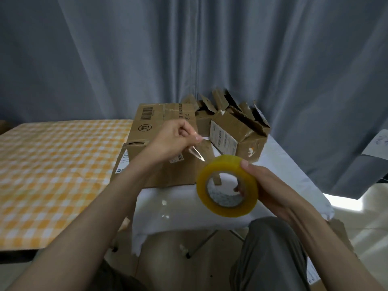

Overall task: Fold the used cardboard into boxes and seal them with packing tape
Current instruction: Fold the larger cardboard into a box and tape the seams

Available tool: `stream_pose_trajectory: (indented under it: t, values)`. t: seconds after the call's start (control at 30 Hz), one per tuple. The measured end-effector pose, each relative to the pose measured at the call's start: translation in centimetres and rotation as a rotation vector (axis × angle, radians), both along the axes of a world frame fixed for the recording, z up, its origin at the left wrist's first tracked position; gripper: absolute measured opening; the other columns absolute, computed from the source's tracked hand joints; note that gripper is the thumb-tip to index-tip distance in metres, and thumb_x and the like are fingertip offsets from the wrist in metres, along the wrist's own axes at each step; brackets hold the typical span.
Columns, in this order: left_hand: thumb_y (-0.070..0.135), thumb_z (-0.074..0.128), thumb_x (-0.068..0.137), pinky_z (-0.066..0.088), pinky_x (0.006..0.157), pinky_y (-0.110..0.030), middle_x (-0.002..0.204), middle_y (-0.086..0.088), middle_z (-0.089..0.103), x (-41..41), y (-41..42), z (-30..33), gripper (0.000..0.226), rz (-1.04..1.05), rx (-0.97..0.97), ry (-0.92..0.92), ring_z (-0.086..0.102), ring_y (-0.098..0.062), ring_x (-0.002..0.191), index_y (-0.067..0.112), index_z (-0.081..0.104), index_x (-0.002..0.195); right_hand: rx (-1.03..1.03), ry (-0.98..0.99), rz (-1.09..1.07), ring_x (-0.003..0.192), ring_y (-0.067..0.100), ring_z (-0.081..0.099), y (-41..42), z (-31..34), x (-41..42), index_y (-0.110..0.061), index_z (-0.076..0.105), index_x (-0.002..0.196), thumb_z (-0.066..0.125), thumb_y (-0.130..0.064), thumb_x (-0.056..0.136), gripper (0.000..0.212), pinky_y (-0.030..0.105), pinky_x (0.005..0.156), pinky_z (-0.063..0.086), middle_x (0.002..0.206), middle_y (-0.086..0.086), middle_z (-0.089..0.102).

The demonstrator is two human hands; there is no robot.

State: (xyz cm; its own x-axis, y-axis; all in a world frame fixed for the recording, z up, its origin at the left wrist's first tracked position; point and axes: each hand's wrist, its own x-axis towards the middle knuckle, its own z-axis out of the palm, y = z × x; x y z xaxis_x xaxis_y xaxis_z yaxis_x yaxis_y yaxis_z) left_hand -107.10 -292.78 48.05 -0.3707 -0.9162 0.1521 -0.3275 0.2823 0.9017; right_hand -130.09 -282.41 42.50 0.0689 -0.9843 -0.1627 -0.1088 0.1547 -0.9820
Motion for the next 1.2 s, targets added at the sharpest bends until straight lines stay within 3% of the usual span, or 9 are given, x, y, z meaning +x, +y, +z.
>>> stream_pose_trajectory:
  t: [0.07,0.17,0.23,0.33,0.47,0.63,0.83,1.03,1.2]
  values:
    - [0.012,0.073,0.087,0.047,0.057,-0.017,0.063,0.005,0.064,1.8,-0.3,0.6,0.014,0.076,0.018,0.033,0.061,-0.003,0.057,0.013,0.061,0.08,-0.081,-0.003,0.086,0.091,0.007,0.072,-0.3,0.7,-0.4,-0.05,0.074,0.092,0.082,-0.074,0.049,0.05,0.018,0.068,0.056,0.1,-0.013,0.075]
    - [0.007,0.073,0.087,0.044,0.049,-0.011,0.053,0.008,0.063,5.8,-1.0,1.9,0.017,0.235,0.009,0.137,0.057,0.003,0.048,0.012,0.06,0.076,-0.141,0.219,0.175,0.092,0.002,0.07,-1.2,2.2,-0.9,-0.052,0.069,0.1,0.09,-0.046,0.055,0.05,0.014,0.068,0.055,0.102,-0.018,0.073]
    - [0.006,0.072,0.087,0.044,0.051,-0.014,0.058,0.001,0.062,8.6,-1.4,2.3,0.015,0.337,-0.025,0.157,0.055,0.001,0.047,0.009,0.06,0.078,-0.196,0.403,0.13,0.089,-0.002,0.068,-2.0,2.9,-1.2,-0.051,0.066,0.101,0.09,-0.034,0.063,0.048,0.015,0.063,0.056,0.098,-0.021,0.071]
    - [0.008,0.072,0.088,0.041,0.051,-0.016,0.066,-0.01,0.056,11.0,-1.4,1.1,0.015,0.408,-0.026,0.11,0.051,-0.005,0.05,0.006,0.059,0.08,-0.352,0.624,-0.001,0.081,0.011,0.066,-3.3,3.5,-1.1,-0.034,0.062,0.103,0.083,-0.021,0.071,0.04,0.028,0.062,0.057,0.09,-0.009,0.067]
    - [0.009,0.073,0.088,0.04,0.051,-0.018,0.069,-0.011,0.058,11.6,-2.0,-0.5,0.015,0.466,0.008,0.145,0.052,-0.007,0.052,0.0,0.061,0.089,-0.565,0.796,-0.098,0.087,0.016,0.054,-5.6,3.9,0.2,-0.027,0.056,0.107,0.08,-0.014,0.069,0.047,0.031,0.065,0.041,0.097,-0.005,0.058]
    - [0.009,0.075,0.086,0.039,0.049,-0.019,0.068,-0.01,0.06,12.1,-2.9,-1.7,0.019,0.489,0.105,0.197,0.051,-0.012,0.055,0.008,0.059,0.076,-0.645,0.901,-0.157,0.105,0.024,0.05,-8.0,3.7,0.5,-0.025,0.053,0.12,0.068,0.002,0.072,0.057,0.034,0.077,0.037,0.118,0.001,0.056]
    - [0.013,0.077,0.086,0.042,0.047,-0.016,0.052,0.005,0.063,12.4,-3.7,-1.8,0.021,0.503,0.17,0.199,0.055,-0.003,0.047,0.013,0.059,0.074,-0.679,0.955,-0.17,0.108,0.032,0.051,-9.4,3.7,0.9,-0.02,0.054,0.12,0.062,0.009,0.066,0.062,0.04,0.077,0.045,0.115,0.005,0.055]
    - [0.013,0.08,0.083,0.044,0.047,-0.017,0.055,0.001,0.064,13.1,-4.0,-2.4,0.021,0.52,0.169,0.135,0.057,-0.003,0.047,0.01,0.061,0.074,-0.642,0.961,-0.126,0.11,0.032,0.05,-10.4,3.4,1.3,-0.019,0.053,0.124,0.062,0.01,0.069,0.062,0.049,0.082,0.049,0.116,0.007,0.054]
    - [0.024,0.083,0.079,0.047,0.047,-0.018,0.068,-0.004,0.071,13.5,-3.8,-3.7,0.024,0.504,0.193,-0.029,0.059,-0.005,0.05,0.006,0.067,0.081,-0.595,0.949,-0.088,0.107,0.032,0.051,-10.6,2.1,1.5,-0.015,0.055,0.122,0.06,0.013,0.071,0.058,0.047,0.084,0.047,0.111,0.008,0.054]
